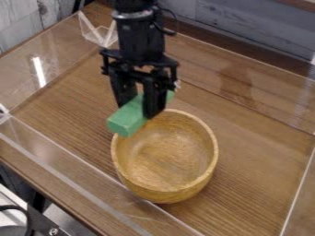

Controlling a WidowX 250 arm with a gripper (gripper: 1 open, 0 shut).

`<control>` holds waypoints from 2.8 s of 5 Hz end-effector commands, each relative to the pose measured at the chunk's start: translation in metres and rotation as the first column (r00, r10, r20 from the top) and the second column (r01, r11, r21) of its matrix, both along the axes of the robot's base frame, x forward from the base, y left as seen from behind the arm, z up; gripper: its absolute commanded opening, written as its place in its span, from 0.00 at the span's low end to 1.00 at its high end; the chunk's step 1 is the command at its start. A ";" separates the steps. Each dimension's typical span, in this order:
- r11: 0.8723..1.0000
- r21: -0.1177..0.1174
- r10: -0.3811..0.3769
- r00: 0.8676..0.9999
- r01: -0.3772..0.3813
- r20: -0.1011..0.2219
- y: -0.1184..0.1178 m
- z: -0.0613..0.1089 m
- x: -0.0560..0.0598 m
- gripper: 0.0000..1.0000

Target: Put the green block in the brown bowl

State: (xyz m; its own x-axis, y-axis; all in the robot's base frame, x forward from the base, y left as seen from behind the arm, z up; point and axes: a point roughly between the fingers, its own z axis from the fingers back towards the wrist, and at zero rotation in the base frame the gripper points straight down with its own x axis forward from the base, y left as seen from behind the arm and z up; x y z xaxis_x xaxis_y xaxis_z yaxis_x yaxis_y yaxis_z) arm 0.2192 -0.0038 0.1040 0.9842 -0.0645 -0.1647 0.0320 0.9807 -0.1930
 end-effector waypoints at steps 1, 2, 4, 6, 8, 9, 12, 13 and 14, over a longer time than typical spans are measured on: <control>1.000 0.013 -0.011 0.998 0.011 0.054 -0.019 0.002 -0.001 0.00; 1.000 0.023 -0.014 0.998 0.013 0.064 -0.030 -0.010 -0.005 0.00; 1.000 0.014 -0.009 0.997 0.008 0.070 -0.035 -0.014 -0.010 0.00; 1.000 -0.002 -0.001 0.998 0.001 0.070 -0.033 -0.007 -0.015 0.00; 1.000 -0.004 0.005 0.997 -0.005 0.073 -0.037 -0.012 -0.014 0.00; 1.000 -0.006 0.007 0.997 -0.007 0.074 -0.039 -0.014 -0.013 0.00; 1.000 -0.008 0.013 0.997 -0.013 0.076 -0.041 -0.019 -0.013 0.00; 1.000 -0.008 0.014 0.997 -0.013 0.077 -0.041 -0.019 -0.013 1.00; 1.000 -0.006 0.011 0.997 -0.011 0.081 -0.040 -0.019 -0.012 1.00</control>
